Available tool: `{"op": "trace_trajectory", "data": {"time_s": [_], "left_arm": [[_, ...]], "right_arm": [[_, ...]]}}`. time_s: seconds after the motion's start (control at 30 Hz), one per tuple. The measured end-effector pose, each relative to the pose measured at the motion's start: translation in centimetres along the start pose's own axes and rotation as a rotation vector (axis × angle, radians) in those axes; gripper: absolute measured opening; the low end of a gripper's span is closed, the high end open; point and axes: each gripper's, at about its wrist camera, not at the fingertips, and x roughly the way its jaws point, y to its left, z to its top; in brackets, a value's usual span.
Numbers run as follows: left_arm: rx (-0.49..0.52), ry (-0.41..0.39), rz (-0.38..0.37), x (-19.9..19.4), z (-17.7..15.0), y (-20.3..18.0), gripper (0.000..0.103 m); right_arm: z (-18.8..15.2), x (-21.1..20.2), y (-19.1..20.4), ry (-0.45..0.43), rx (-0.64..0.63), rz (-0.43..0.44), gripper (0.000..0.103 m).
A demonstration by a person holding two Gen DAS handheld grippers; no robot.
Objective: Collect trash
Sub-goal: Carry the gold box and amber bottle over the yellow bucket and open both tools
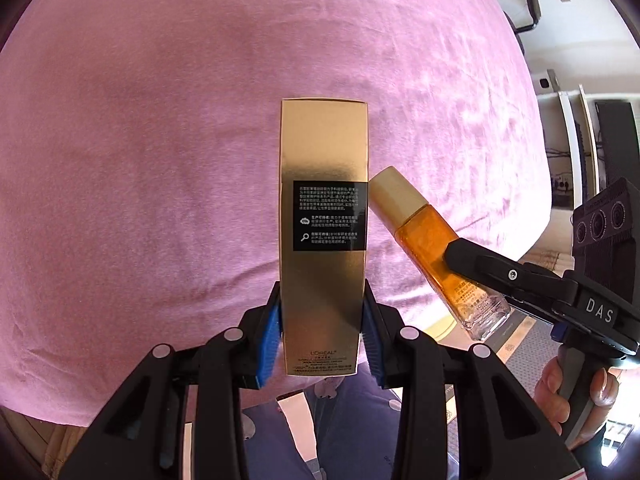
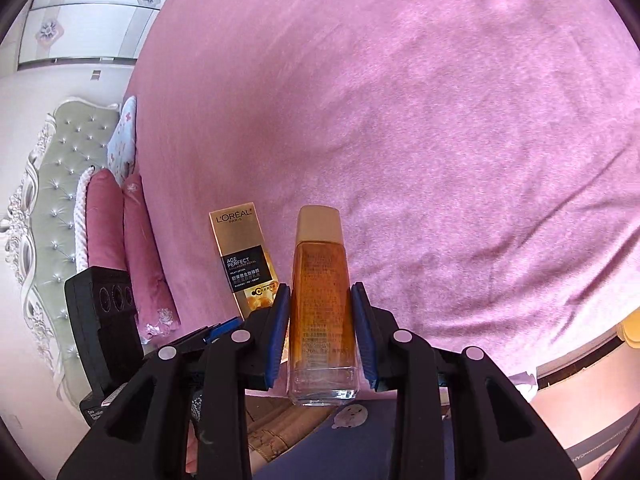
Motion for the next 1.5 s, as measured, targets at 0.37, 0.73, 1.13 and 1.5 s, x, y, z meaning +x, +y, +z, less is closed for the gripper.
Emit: {"op": "trace_trajectory", "data": {"time_s": [0.37,0.73,1.13,1.5], "left_arm": [[0.245,0.096,0.007,6.8,-0.6,-17.1,0.036],[0.484,0.232,0.012,16.3,-5.3,-34.3,0.036],[0.679,0.398,0.046,26.4,-12.4,-45.0,0.036],[0.778,0.468,0.051,30.1,-16.5,-49.4,0.038]], "right_arm": [[-2.3,-12.1,-13.8,-0.175,0.186,0.013,0.031],[-7.8,-22.7,-30.5,-0.337,0.425,-0.004,0.031],[-15.5,-27.8,-43.9,-0.439,0.654,-0.035,0.031],[-18.5,-29.2,-48.1,-0.478,0.733,-0.027,0.032]]}}
